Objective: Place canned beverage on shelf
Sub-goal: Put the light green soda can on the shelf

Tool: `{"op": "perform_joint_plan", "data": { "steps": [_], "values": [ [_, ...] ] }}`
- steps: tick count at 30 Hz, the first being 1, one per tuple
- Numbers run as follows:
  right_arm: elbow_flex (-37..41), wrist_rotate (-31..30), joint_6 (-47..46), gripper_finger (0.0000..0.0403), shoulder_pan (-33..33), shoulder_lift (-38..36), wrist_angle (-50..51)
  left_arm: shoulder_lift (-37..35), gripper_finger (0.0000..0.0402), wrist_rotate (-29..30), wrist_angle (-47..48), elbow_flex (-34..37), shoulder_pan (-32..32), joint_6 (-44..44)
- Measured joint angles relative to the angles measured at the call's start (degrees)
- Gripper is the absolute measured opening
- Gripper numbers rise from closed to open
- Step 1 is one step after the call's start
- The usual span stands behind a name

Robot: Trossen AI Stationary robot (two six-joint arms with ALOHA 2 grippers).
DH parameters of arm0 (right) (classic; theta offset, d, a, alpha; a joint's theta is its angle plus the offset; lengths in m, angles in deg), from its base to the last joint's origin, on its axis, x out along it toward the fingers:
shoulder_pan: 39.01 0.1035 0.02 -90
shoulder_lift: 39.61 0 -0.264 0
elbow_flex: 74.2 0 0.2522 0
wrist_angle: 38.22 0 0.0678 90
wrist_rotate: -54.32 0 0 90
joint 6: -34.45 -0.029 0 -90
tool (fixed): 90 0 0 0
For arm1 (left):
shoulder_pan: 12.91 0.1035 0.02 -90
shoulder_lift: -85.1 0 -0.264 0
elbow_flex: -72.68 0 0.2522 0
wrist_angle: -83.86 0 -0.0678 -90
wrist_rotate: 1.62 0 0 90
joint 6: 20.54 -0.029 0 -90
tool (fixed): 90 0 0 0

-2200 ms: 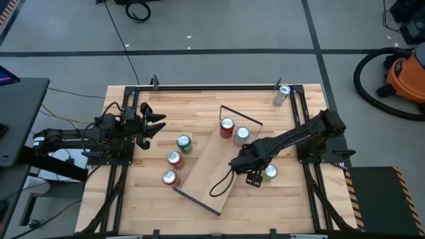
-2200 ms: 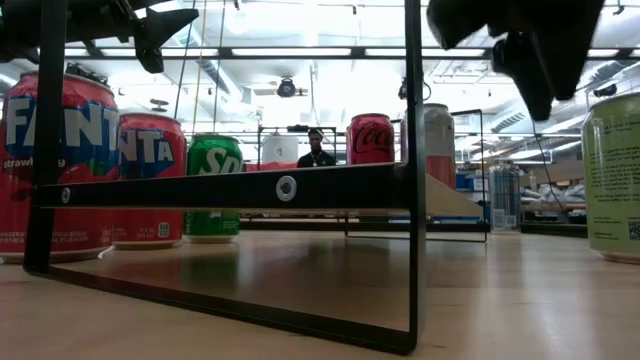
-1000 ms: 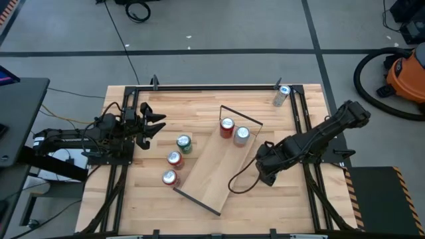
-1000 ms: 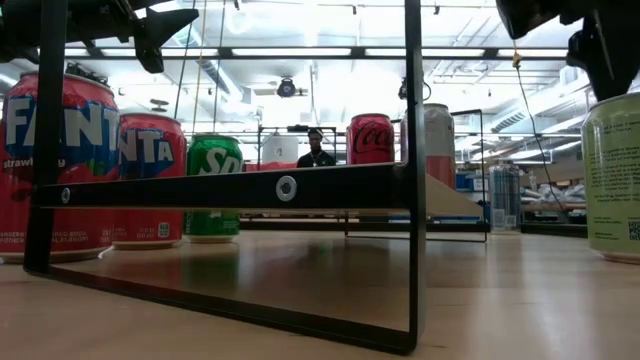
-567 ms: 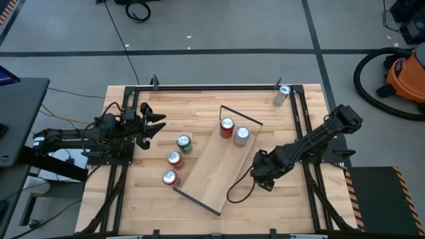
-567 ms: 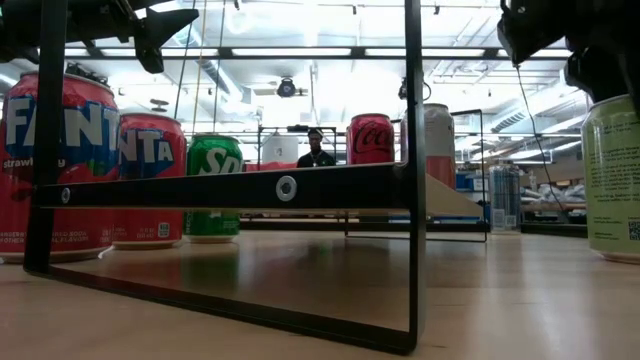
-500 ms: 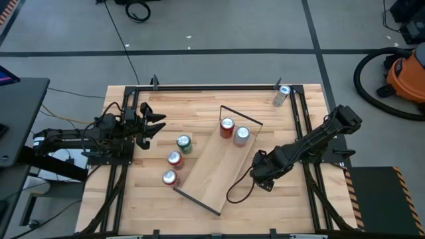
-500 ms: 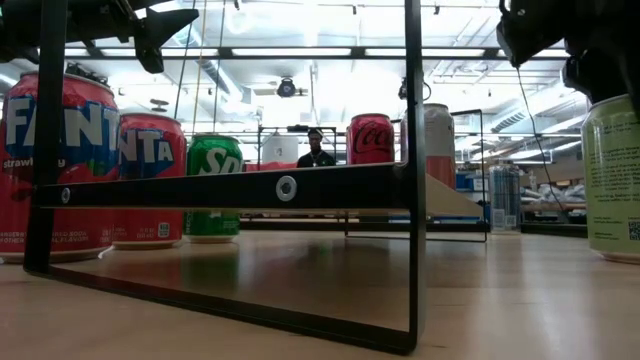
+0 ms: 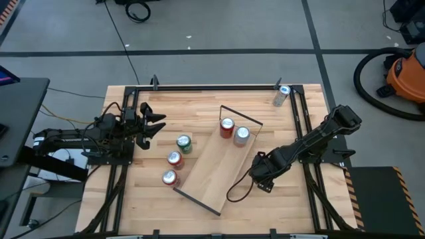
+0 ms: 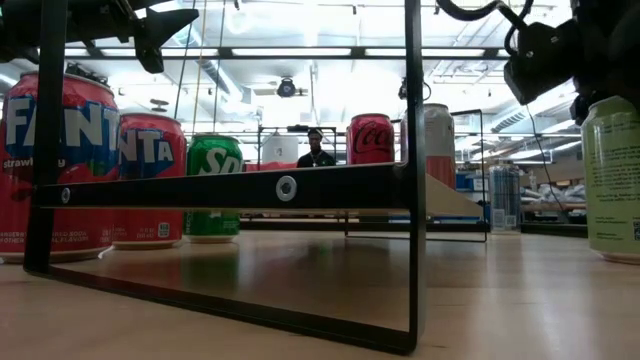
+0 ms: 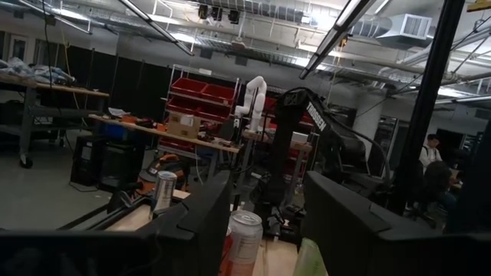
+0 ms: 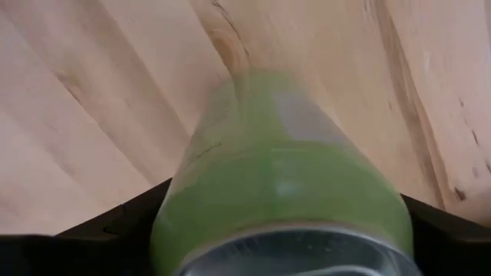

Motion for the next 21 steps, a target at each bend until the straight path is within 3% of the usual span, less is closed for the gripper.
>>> {"op": "perform_joint_plan", "data": {
  "steps": [6,21],
  "values": [
    [0.1,-0.2,2.4,0.0322,-0.4,0.0,-0.3,0.0,0.0176,0.0,0.0,0.0,0.0,0.0],
    [-5.4,-2.1,5.7,0.0321,-2.3,-0.2,1.2,0.0,0.0176,0.0,0.0,0.0,0.0,0.0]
  ]
}}
